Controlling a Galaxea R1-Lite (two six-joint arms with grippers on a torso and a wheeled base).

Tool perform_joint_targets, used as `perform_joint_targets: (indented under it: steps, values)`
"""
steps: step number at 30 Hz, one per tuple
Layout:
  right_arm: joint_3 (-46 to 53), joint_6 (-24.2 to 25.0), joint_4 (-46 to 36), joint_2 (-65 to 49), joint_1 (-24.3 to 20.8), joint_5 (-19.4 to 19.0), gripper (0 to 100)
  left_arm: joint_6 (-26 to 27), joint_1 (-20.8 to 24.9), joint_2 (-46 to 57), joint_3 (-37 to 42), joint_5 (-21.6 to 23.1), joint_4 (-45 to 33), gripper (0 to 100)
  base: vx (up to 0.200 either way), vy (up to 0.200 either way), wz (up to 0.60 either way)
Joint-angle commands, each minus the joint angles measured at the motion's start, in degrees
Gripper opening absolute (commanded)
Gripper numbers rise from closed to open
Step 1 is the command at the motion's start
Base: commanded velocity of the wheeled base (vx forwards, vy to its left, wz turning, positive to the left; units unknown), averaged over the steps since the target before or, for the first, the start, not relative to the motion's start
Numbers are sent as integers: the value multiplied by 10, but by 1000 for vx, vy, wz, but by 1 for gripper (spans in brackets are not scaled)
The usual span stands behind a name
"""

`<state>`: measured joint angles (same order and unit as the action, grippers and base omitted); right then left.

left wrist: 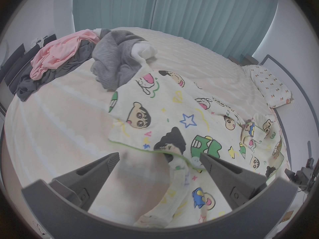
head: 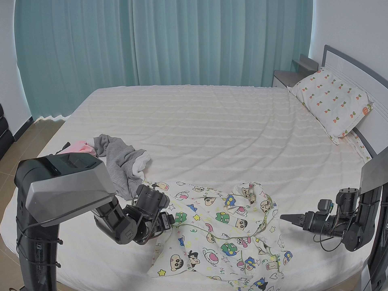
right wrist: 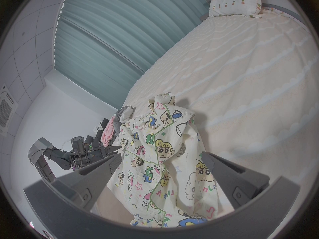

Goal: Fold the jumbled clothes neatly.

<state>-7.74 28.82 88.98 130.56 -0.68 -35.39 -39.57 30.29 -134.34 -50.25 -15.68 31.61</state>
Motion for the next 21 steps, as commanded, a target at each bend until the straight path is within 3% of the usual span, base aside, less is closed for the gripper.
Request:
perform_joint_targets:
  steps: [1, 4, 5, 21]
  values:
    - [-1, 0, 7, 1, 1, 0, 100, 0, 18, -34, -21, -1, -2, 100, 0, 0, 0]
    - [-1, 0, 7, 1, 1, 0, 100, 0, 25, -42, -22, -2, -2, 100, 0, 0, 0]
    - [-1, 0, 7, 1, 1, 0, 100, 0, 25, -42, -22, -2, -2, 0, 0, 0, 0]
    - [0, 0, 7, 1, 1, 0, 100, -7, 25, -40, -12, -3, -3, 0, 0, 0, 0]
